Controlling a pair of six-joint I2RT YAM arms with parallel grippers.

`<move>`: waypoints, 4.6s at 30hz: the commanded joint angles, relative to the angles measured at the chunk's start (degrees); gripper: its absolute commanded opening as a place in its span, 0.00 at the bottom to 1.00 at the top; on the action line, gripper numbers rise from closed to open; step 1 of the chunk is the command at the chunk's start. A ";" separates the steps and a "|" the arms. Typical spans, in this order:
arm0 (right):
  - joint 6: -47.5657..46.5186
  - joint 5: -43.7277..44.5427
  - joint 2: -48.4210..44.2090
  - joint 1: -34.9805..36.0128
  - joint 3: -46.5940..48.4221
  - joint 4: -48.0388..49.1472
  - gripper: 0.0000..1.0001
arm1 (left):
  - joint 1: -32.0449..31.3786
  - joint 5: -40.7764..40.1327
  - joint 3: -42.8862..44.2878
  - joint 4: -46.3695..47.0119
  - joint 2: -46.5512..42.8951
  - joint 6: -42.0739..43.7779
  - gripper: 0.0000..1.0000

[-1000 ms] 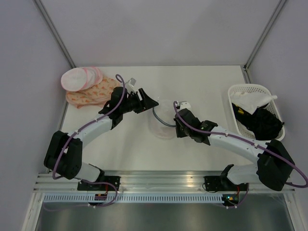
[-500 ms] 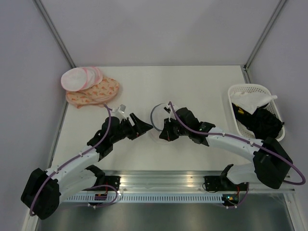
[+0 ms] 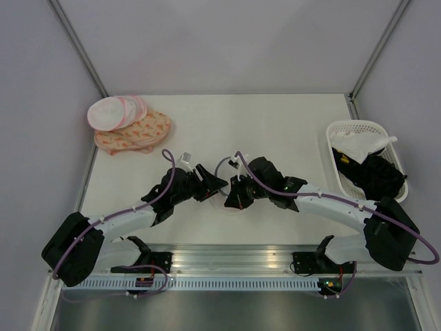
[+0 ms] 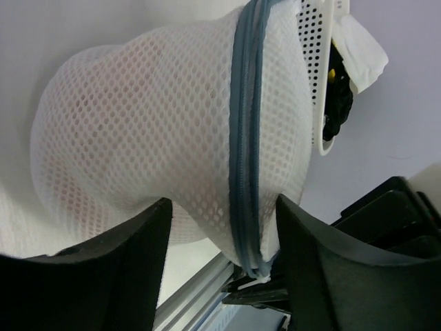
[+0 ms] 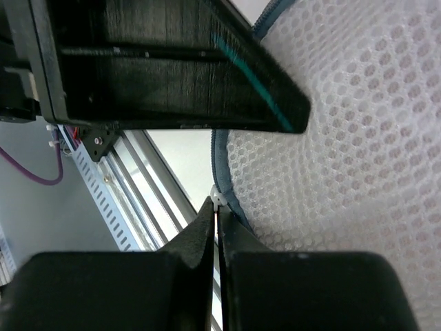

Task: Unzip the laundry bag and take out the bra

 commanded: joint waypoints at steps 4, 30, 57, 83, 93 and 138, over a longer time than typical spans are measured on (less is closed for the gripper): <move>-3.08 2.20 -1.93 0.80 -0.08 -4.64 0.00 | -0.44 -2.33 2.44 6.45 0.83 -1.68 0.23; 1.75 40.09 2.38 -3.60 4.13 -20.30 0.00 | 10.19 17.88 18.76 6.02 11.89 17.74 0.11; -7.30 1.41 -2.37 -3.51 2.29 -8.35 0.00 | -0.69 8.48 12.81 8.03 12.25 7.37 0.80; 3.51 32.87 0.25 -4.21 -1.49 -18.63 0.00 | 5.63 11.02 5.96 3.64 4.09 10.18 0.09; 4.39 35.69 7.99 -5.35 0.18 -16.70 0.00 | 5.63 -4.85 0.95 -8.12 -10.57 12.99 0.87; 1.75 37.09 -9.67 0.08 13.09 -33.22 0.93 | 5.37 1.01 -3.01 6.55 3.30 10.80 0.02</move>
